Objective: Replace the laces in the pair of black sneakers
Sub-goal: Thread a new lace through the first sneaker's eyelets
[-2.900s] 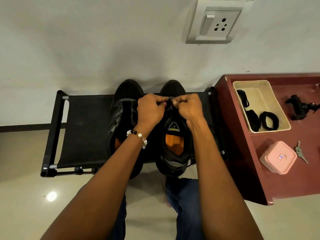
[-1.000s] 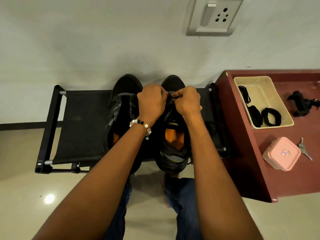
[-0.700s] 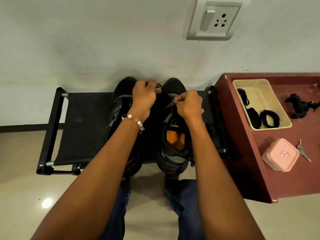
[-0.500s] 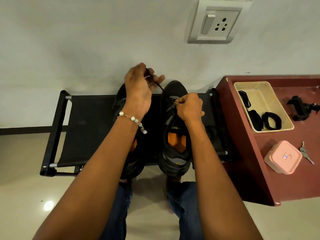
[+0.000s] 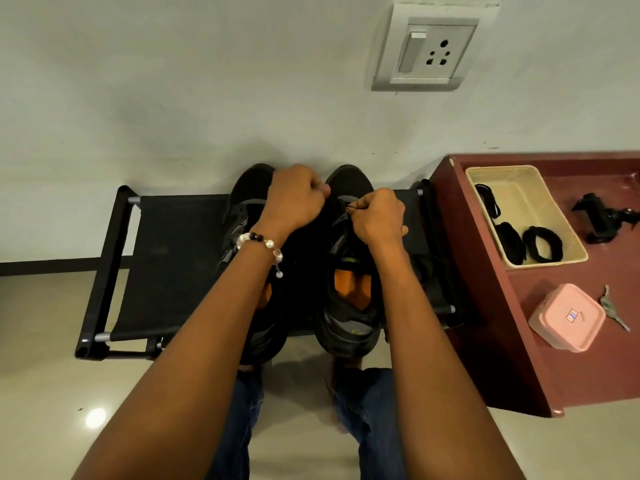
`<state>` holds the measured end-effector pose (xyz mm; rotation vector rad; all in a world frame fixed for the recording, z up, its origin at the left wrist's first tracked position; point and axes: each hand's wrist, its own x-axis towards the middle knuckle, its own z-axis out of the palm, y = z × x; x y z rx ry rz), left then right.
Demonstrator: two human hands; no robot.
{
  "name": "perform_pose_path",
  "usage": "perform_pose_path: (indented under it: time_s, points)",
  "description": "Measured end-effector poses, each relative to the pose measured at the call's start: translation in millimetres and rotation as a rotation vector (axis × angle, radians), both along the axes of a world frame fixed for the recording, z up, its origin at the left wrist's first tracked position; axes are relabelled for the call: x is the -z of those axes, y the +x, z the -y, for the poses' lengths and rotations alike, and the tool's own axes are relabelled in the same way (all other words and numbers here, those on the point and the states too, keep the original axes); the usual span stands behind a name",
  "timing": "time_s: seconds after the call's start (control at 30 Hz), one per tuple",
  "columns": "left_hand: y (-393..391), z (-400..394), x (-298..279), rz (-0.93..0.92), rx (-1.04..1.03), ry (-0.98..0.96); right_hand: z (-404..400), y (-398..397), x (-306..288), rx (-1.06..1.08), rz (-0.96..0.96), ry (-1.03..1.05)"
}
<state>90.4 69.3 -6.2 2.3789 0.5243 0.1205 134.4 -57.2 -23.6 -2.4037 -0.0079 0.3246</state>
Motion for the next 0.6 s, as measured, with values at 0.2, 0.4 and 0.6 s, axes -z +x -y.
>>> perform_pose_path:
  time_s: [0.2, 0.4, 0.6]
  points:
    - [3.2, -8.8, -15.2, 0.301, -0.341, -0.982, -0.5, -0.5, -0.3, 0.025, -0.018, 0.026]
    - [-6.6, -20.3, -42.4, 0.751, -0.252, -1.805, -0.4, -0.5, 0.4, 0.032, -0.022, 0.041]
    - [-9.6, -12.8, -36.5, 0.359, -0.273, -0.935, -0.7, -0.9, -1.5, 0.020, -0.012, 0.024]
